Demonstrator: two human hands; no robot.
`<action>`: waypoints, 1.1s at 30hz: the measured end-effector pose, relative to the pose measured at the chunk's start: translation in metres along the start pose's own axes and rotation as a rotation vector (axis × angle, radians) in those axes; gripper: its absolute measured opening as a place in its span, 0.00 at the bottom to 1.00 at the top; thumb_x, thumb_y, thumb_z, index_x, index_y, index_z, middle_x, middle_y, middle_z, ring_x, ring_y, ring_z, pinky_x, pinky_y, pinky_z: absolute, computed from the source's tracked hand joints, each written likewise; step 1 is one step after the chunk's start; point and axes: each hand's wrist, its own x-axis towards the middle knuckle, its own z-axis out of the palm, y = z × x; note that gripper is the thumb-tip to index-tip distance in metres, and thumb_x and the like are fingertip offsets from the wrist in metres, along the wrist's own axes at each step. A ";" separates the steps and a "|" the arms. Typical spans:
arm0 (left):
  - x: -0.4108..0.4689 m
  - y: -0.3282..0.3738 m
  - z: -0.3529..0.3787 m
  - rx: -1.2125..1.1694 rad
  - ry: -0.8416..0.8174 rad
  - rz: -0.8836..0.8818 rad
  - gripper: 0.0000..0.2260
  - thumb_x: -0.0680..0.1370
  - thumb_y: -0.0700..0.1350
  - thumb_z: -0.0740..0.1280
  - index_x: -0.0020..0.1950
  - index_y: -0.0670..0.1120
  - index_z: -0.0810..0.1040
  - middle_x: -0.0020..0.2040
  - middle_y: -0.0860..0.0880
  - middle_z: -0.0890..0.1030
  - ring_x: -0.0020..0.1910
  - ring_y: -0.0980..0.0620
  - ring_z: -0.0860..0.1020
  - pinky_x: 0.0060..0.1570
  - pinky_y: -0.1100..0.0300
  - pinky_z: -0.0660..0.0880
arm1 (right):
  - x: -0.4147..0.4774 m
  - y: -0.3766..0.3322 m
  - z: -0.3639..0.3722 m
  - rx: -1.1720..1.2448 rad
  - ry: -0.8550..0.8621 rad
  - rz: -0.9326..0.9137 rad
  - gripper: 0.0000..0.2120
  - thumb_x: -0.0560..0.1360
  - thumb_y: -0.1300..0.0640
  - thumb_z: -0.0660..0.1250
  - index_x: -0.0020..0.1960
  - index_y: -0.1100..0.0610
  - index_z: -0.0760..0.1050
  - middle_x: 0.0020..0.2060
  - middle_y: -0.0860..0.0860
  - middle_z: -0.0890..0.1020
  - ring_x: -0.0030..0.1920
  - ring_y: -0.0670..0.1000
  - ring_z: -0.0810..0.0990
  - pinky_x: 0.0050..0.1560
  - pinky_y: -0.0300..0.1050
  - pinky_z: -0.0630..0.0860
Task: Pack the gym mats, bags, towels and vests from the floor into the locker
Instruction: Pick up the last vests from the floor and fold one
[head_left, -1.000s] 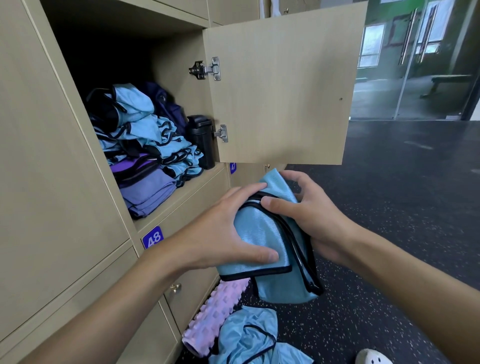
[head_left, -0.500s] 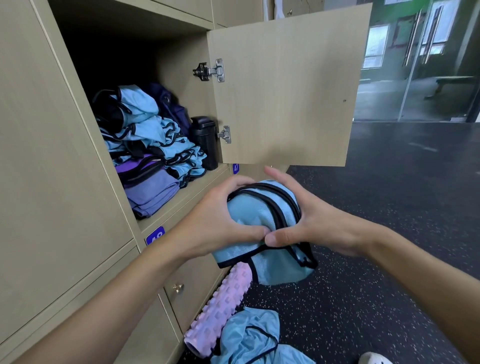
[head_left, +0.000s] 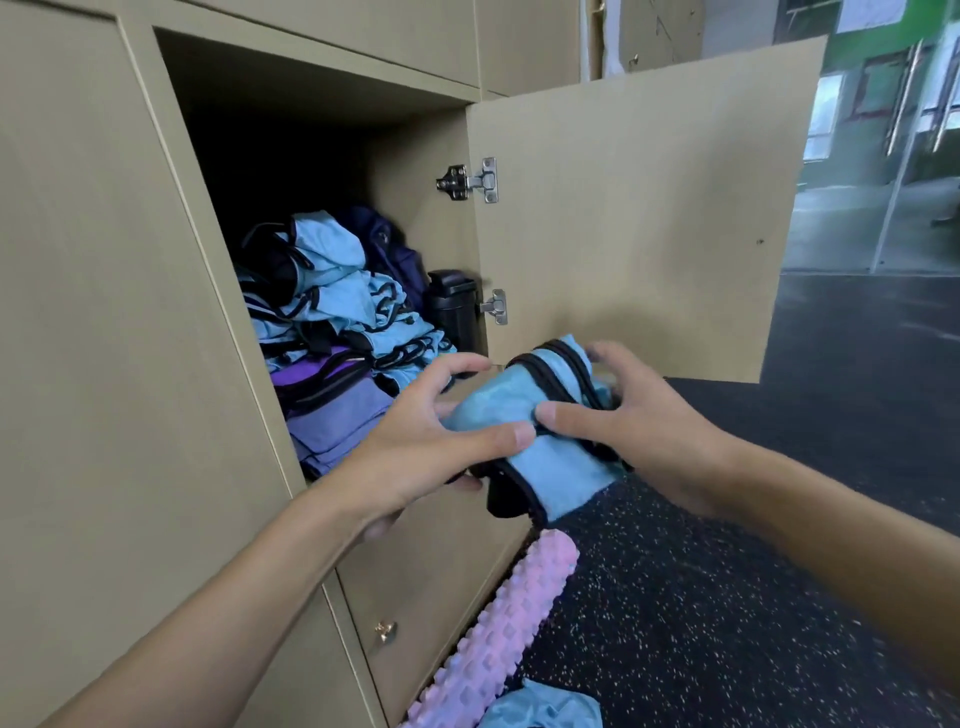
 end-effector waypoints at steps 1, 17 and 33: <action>0.006 -0.001 -0.002 -0.010 0.010 0.016 0.30 0.67 0.47 0.81 0.64 0.60 0.72 0.51 0.51 0.86 0.44 0.52 0.84 0.42 0.56 0.81 | 0.014 0.000 0.002 0.030 0.025 -0.020 0.25 0.70 0.58 0.77 0.63 0.49 0.70 0.51 0.56 0.85 0.50 0.57 0.86 0.53 0.58 0.82; 0.081 0.002 -0.072 0.435 0.421 0.279 0.30 0.66 0.52 0.78 0.66 0.61 0.73 0.62 0.58 0.72 0.61 0.68 0.71 0.61 0.74 0.67 | 0.153 0.003 0.052 0.201 0.013 -0.169 0.20 0.73 0.61 0.75 0.60 0.45 0.74 0.46 0.47 0.85 0.48 0.49 0.85 0.46 0.47 0.82; 0.140 0.019 -0.131 0.729 1.172 0.226 0.33 0.78 0.51 0.70 0.80 0.54 0.59 0.80 0.55 0.49 0.79 0.52 0.53 0.76 0.56 0.56 | 0.305 -0.053 0.132 0.316 -0.306 -0.225 0.17 0.74 0.62 0.73 0.61 0.50 0.76 0.52 0.54 0.85 0.51 0.55 0.85 0.54 0.61 0.81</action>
